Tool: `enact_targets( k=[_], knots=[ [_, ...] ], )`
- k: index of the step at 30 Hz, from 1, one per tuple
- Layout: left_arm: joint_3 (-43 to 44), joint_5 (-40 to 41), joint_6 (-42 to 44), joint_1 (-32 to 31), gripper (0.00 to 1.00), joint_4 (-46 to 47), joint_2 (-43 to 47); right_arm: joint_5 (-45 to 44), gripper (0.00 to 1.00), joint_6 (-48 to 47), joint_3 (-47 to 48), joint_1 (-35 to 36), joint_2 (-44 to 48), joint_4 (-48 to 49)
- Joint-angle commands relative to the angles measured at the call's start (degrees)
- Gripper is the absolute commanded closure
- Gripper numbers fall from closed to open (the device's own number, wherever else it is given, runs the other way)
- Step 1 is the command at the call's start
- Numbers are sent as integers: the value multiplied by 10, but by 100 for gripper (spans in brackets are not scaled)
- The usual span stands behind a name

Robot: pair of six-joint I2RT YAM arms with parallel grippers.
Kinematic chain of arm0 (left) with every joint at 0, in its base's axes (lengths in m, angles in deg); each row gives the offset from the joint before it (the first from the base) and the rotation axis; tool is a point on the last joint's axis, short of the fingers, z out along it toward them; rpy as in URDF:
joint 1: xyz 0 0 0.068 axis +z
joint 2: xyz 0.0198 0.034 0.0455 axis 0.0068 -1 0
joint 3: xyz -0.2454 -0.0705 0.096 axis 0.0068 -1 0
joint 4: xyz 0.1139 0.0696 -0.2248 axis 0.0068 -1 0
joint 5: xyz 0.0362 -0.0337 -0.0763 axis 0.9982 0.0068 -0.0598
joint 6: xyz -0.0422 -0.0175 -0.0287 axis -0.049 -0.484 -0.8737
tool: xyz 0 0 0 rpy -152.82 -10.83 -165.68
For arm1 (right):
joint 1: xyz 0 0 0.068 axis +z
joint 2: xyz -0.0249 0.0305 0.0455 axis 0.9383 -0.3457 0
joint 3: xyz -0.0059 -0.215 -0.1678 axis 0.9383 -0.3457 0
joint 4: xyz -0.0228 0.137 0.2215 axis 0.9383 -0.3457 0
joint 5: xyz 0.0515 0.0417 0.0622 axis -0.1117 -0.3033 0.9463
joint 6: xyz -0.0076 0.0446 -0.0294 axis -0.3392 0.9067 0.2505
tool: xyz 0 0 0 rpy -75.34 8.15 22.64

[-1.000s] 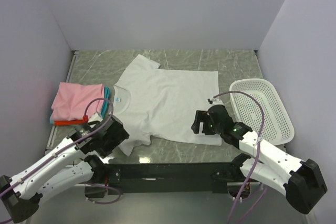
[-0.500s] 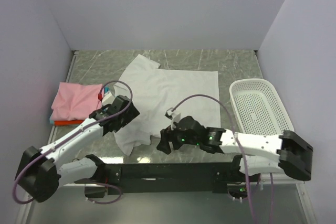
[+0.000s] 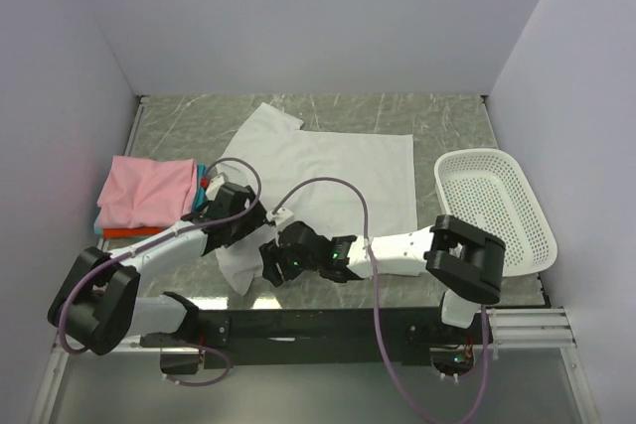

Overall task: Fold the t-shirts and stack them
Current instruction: Flatten the tshirt out

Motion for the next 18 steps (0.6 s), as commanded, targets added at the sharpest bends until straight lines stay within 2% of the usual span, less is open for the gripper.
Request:
enact_targets(
  k=[1, 11, 18],
  knots=[
    [-25, -15, 13, 7, 1, 42, 4, -41, 33, 9, 24, 4, -18, 5],
    [-38, -16, 10, 12, 1, 61, -28, -68, 34, 28, -2, 9, -3, -24],
    [-56, -36, 1, 12, 1, 79, -50, -55, 36, 34, 8, 9, -33, -20]
  ],
)
